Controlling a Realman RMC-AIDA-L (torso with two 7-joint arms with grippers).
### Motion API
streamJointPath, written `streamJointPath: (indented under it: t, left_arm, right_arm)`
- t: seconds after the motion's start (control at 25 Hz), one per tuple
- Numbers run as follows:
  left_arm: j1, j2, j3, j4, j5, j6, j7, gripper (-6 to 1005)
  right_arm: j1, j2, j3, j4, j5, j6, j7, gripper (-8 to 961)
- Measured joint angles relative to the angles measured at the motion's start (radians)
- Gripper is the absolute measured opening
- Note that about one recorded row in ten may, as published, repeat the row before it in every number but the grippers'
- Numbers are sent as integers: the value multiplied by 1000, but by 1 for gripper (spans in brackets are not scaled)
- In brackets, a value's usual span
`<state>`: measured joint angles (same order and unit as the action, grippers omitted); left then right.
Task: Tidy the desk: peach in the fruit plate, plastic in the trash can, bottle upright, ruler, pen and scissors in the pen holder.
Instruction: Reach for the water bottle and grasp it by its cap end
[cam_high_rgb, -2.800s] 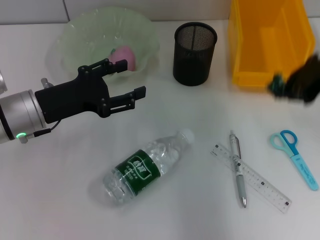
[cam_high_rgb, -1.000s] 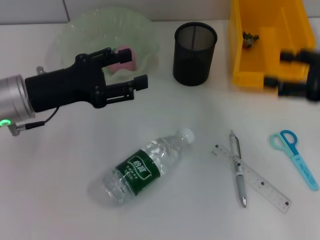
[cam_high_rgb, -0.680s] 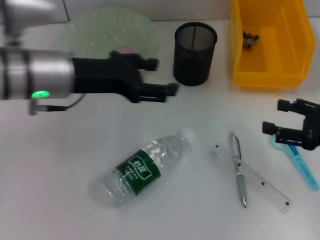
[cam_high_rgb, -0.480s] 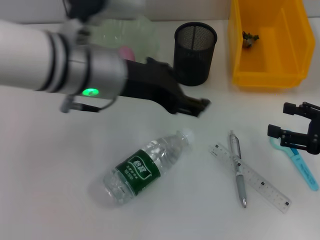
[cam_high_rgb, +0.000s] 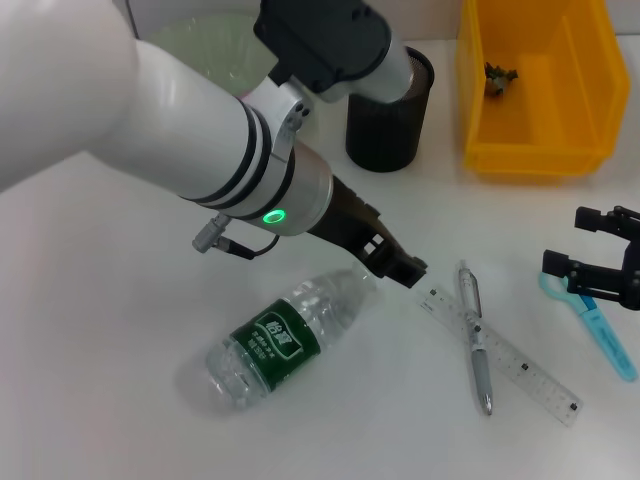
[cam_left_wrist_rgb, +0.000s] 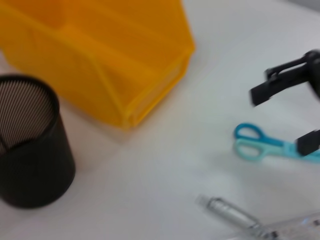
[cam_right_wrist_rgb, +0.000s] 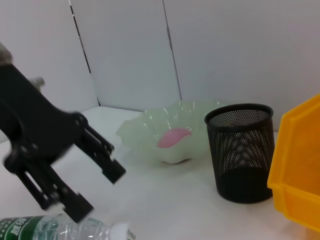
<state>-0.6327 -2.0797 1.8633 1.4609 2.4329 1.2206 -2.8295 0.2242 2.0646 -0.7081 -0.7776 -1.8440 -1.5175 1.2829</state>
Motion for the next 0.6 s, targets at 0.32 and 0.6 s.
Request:
streamJointPath:
  t: [0.32, 0.6]
  left_arm:
    - [-45, -1, 27, -158, -3, -79, 13, 800]
    - [-63, 0, 42, -235, -24, -115, 33, 797]
  right_arm:
    - [8, 0, 7, 21, -7, 10, -12, 834]
    - [13, 0, 7, 26, -9, 13, -12, 835]
